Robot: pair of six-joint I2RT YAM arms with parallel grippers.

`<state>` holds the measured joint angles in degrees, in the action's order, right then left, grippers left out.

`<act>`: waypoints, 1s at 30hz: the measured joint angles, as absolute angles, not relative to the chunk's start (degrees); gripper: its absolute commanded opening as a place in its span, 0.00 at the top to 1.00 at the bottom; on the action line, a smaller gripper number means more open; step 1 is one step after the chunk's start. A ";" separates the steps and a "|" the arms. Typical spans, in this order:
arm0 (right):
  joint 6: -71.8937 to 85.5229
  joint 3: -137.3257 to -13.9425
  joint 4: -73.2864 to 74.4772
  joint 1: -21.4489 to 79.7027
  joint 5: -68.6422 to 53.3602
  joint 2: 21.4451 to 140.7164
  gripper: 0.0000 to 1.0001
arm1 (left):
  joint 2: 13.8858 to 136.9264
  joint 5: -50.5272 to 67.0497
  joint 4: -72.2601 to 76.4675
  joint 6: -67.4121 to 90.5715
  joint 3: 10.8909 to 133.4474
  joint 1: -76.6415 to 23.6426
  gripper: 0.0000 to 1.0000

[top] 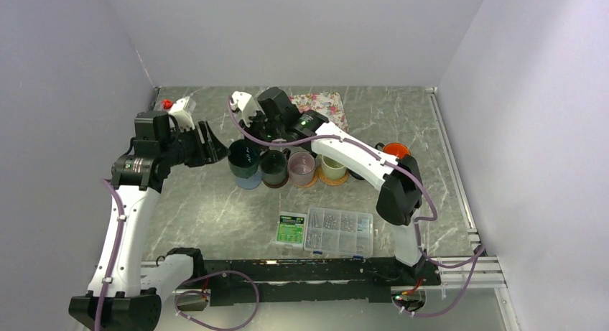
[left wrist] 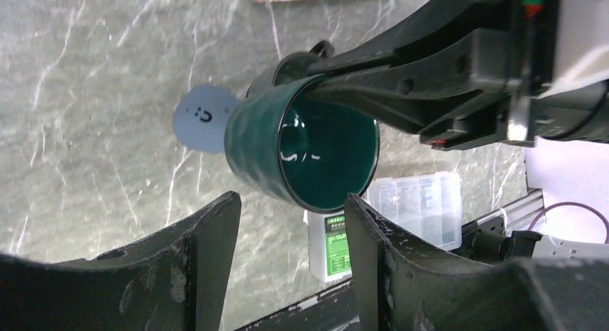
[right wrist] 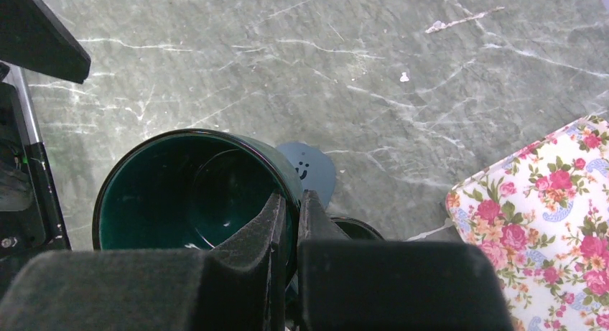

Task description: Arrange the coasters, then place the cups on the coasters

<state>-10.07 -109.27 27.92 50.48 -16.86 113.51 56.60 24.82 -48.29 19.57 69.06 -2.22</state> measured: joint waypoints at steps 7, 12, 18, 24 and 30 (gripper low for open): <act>-10.13 -108.64 27.83 52.21 -15.00 113.51 1.00 | 55.83 23.83 -48.80 19.68 64.90 -2.22 0.38; -10.35 -107.42 27.83 53.71 -13.61 113.51 1.00 | 55.94 22.61 -47.44 19.77 61.78 -2.22 0.45; -10.52 -107.15 27.81 55.68 -13.30 113.49 1.00 | 57.69 21.52 -46.15 19.55 60.34 -2.22 0.51; -10.94 -107.15 27.86 56.99 -11.92 113.49 1.00 | 58.43 21.02 -45.52 19.09 59.44 -2.22 0.59; -11.20 -107.15 27.86 57.12 -10.74 113.51 1.00 | 58.74 21.21 -45.23 18.59 59.16 -2.48 0.62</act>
<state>-11.20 -107.15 27.86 57.12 -10.74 113.51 58.74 21.21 -45.23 18.59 59.16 -2.48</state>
